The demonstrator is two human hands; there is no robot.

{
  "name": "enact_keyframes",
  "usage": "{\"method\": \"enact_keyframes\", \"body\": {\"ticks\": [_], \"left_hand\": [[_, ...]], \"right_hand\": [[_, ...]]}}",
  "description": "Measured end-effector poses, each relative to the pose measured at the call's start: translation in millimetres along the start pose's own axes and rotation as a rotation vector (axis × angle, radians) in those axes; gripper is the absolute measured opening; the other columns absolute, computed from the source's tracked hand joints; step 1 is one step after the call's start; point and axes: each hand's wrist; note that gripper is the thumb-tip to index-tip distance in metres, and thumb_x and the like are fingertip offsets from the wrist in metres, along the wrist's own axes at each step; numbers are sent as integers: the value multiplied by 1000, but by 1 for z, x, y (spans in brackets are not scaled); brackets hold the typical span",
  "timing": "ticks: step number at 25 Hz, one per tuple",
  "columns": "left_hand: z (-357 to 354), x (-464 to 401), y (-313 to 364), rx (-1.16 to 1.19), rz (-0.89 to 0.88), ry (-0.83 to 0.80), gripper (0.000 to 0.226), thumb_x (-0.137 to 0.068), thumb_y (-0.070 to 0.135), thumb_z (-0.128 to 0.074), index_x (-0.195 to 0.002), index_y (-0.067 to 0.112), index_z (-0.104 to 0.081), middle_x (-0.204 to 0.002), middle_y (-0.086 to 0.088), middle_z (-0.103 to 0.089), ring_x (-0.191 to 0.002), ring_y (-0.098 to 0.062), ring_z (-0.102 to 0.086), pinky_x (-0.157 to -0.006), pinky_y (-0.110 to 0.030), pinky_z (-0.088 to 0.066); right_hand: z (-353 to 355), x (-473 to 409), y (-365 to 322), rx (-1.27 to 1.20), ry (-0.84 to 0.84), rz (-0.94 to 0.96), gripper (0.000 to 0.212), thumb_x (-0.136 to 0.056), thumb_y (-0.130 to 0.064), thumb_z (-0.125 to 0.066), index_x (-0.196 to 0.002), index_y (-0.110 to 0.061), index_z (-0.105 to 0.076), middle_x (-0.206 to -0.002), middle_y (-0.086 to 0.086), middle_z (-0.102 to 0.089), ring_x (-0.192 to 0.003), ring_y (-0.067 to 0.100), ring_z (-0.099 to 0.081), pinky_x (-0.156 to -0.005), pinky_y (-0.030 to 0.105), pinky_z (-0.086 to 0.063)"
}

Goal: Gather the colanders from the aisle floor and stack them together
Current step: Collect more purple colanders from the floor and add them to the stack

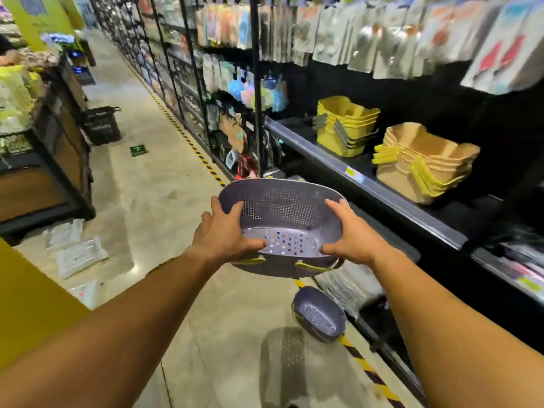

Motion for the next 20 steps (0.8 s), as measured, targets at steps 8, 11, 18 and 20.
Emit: {"method": "enact_keyframes", "body": {"ticks": [8,11,18,20], "left_hand": [[-97,95,251,73,-607,-220,125,-52,86,-62,-152,29,-14,-160,-21,-6,-134,-48,-35,-102,-52,-40],[-126,161,330,95,-788,-295,123,-53,88,-61,-151,29,-15,-161,-21,-6,-134,-49,-35,-103,-52,-41],[-190,303,444,48,-958,-401,118,-60,89,-60,-150,28,-17,-159,-19,-8,-129,-50,-38,-93,-53,-47],[-219,340,470,66,-942,-419,121,-61,87,-62,-153,28,-11,-160,-20,-5,-129,-50,-37,-96,-53,-44]], "right_hand": [[116,301,114,63,373,-550,112,-64,-24,-85,-154,-38,-20,-166,3,1,-149,13,-14,-101,29,-38],[142,412,133,112,467,-721,111,-65,-21,-85,-154,-38,-21,-166,3,-2,-147,12,-17,-94,22,-34],[158,598,192,80,546,-909,112,-65,-19,-87,-155,-33,-22,-166,5,-6,-148,17,-16,-106,24,-27],[159,639,223,28,543,-923,112,-66,-17,-87,-154,-37,-21,-166,2,-5,-148,20,-19,-108,28,-32]]}}
Point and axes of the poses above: each hand's wrist, its own x-axis away from the middle knuckle, its own z-axis out of the back of the hand, y = z × x
